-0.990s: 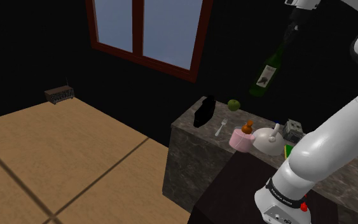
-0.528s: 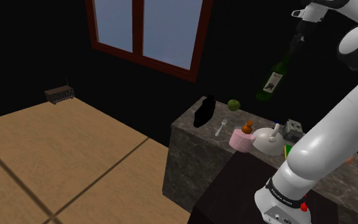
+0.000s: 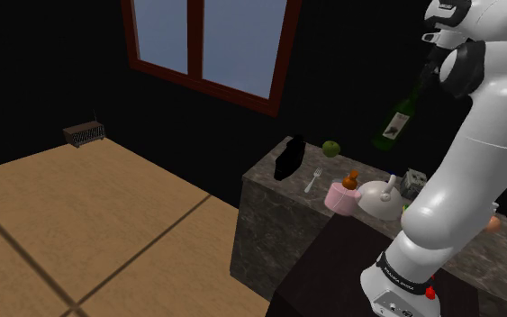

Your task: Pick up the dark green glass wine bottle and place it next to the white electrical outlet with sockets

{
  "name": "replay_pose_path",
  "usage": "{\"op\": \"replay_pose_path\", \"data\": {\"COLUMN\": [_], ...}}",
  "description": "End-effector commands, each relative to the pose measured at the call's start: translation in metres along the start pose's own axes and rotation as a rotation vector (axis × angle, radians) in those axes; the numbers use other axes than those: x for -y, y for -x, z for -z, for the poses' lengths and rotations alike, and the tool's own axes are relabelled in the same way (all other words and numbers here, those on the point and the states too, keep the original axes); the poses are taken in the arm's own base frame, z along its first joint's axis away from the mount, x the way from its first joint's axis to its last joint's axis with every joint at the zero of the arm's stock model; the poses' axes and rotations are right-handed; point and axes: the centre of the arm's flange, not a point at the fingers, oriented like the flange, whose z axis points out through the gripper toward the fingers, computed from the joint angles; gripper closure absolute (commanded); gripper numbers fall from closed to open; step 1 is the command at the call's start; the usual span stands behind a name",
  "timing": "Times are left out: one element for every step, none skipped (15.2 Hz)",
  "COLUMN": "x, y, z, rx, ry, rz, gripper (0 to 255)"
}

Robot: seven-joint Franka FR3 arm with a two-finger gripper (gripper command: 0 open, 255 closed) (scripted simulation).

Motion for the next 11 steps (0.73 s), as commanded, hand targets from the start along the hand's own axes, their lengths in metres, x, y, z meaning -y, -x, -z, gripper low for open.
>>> {"op": "replay_pose_path", "data": {"x": [-0.018,-0.026,-0.034,-0.042,-0.05,-0.058,-0.065,-0.065,-0.064,-0.063,-0.063], "y": [0.016,0.025,0.033,0.042,0.05,0.059,0.067,0.067,0.067,0.067,0.067], "z": [-0.009,-0.015,-0.021,-0.027,-0.033,-0.039,-0.045,-0.05,-0.055,-0.06,-0.066], "rx": [-0.002,-0.002,-0.002,-0.002,-0.002,-0.002,-0.002,-0.002,-0.002,-0.002,-0.002], "ry": [0.001,0.001,0.001,0.001,0.001,0.001,0.001,0.001,0.001,0.001,0.001], "rz": [0.003,0.003,0.003,0.003,0.003,0.003,0.003,0.003,0.003,0.003,0.003], "gripper": [255,255,255,255,255,255,255,255,255,255,255]}}
